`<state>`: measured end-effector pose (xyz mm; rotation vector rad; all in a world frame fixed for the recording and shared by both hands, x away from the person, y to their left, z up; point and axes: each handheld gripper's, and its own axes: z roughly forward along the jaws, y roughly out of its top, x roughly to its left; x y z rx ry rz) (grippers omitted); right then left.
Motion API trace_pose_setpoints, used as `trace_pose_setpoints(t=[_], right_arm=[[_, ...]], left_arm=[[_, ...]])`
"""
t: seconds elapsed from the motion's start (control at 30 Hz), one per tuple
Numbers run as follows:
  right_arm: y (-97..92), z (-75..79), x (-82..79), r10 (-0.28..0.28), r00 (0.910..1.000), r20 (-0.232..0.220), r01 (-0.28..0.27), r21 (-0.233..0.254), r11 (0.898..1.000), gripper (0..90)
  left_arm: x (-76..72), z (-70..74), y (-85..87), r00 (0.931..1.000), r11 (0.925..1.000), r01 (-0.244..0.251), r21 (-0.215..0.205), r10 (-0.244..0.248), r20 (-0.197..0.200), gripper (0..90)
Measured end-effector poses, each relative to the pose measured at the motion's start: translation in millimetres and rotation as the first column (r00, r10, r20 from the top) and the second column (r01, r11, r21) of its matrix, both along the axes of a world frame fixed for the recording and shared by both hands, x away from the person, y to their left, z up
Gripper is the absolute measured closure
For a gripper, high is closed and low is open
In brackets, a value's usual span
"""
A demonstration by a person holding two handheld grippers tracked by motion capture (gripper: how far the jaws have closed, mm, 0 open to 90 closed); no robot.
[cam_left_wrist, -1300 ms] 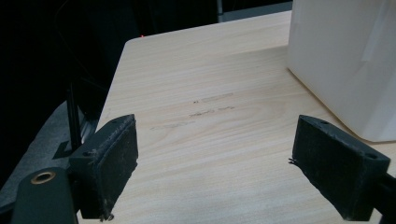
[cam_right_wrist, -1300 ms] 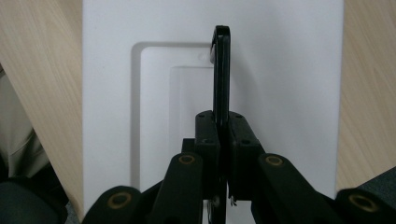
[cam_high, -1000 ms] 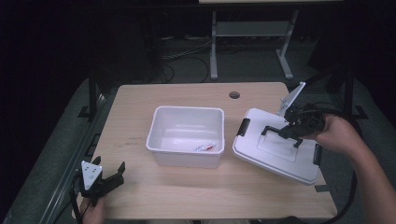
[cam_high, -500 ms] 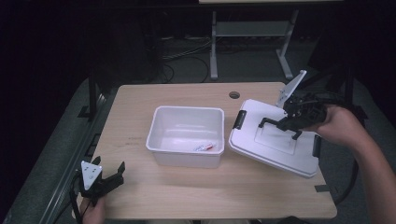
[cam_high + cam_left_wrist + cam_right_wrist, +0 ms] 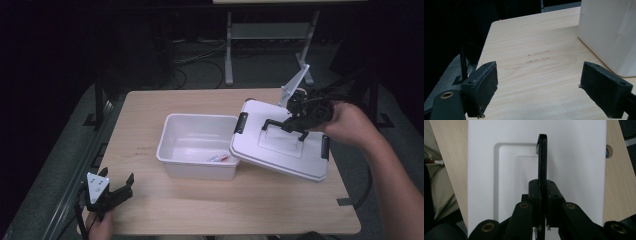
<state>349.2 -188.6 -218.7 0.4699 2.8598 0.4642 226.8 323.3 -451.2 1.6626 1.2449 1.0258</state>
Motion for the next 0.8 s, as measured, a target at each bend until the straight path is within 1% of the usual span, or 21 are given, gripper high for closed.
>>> trace_pose_setpoints(t=[0.1,0.33,0.4,0.6,0.67,0.8], right_arm=[[8.7,1.0,3.7,0.019,0.9998,-0.001,-0.019,0.002,1.0,84.3],[28.5,3.3,8.3,0.052,0.9986,-0.007,-0.052,-0.015,0.999,84.3],[33.1,4.8,9.3,0.058,0.9983,-0.007,-0.058,-0.018,0.998,84.3],[47.4,9.4,12.8,0.084,0.9965,-0.006,-0.084,-0.039,0.996,84.3],[52.4,11.0,14.4,0.102,0.9948,-0.003,-0.102,-0.044,0.994,84.3],[63.2,13.4,16.5,0.11,0.9939,-0.007,-0.11,-0.042,0.993,84.3]], left_arm=[[-0.2,0.1,-0.2,1.0,1.0,0.002,0.002,-0.002,0.001,13.6],[-0.4,0.3,0.4,1.0,1.0,-0.001,0.0,0.001,-0.001,13.5],[-0.8,0.6,1.0,1.0,1.0,0.0,0.007,0.0,-0.005,13.5],[-0.8,0.7,1.3,1.0,1.0,-0.003,0.002,0.003,0.0,13.5],[-0.8,0.6,1.2,1.0,1.0,-0.003,0.001,0.003,-0.001,13.5],[-0.7,0.6,1.5,1.0,1.0,-0.001,0.004,0.002,-0.003,13.5]])
